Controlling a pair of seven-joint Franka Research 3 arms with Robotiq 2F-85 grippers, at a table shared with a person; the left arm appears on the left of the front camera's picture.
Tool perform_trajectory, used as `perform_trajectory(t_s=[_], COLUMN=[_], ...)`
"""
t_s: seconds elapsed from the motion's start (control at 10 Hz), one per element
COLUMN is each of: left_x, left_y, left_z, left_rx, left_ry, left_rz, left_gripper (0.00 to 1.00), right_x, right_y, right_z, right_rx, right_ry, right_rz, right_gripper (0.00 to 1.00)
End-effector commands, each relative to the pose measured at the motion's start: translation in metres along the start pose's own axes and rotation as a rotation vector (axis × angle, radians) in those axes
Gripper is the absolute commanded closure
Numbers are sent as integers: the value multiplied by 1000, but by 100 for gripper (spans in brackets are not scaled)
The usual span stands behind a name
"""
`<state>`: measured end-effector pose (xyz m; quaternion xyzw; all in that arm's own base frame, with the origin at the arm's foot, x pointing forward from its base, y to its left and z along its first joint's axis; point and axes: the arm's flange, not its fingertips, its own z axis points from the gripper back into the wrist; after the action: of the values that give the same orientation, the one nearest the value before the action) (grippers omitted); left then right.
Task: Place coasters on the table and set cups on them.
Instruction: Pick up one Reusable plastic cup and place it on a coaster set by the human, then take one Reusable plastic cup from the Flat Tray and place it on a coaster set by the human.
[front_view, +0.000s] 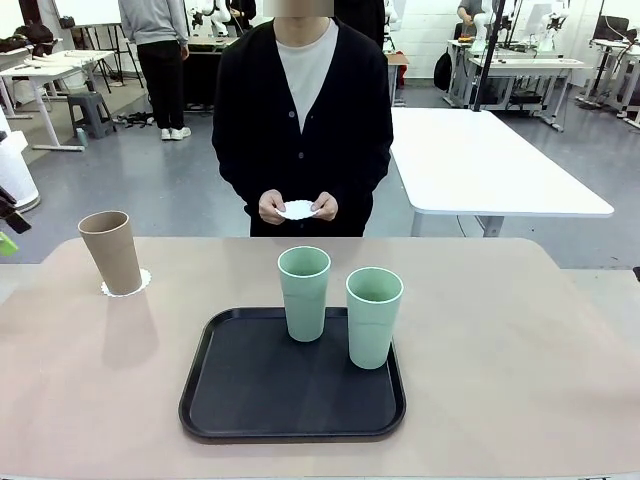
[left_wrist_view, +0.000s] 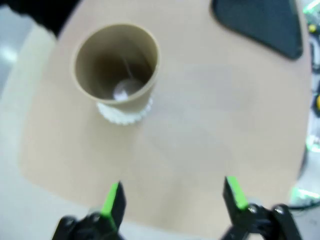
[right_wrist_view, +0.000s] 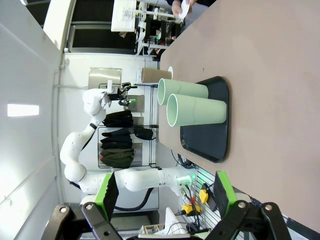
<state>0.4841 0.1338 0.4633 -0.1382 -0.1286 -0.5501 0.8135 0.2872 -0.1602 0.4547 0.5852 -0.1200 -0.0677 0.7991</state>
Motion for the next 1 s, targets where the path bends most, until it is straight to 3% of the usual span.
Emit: perform_trajectory(t_s=[0.0, 0.3, 0.4, 0.5, 0.9], left_x=[25, 60, 71, 71, 62], left_y=[-40, -62, -63, -64, -64], left_z=[18, 43, 44, 43, 49], left_rx=[-1, 91, 116, 138, 89], left_ry=[141, 217, 193, 160, 183], left_rz=[81, 190, 212, 182, 177], left_gripper=[0, 0, 0, 0, 0], right_x=[0, 0, 0, 0, 0], right_y=[1, 1, 1, 1, 1], right_z=[0, 0, 0, 0, 0], right_rx=[15, 15, 15, 15, 15], right_ry=[-4, -4, -4, -4, -4], right_rz=[7, 7, 7, 7, 7], right_gripper=[0, 0, 0, 0, 0])
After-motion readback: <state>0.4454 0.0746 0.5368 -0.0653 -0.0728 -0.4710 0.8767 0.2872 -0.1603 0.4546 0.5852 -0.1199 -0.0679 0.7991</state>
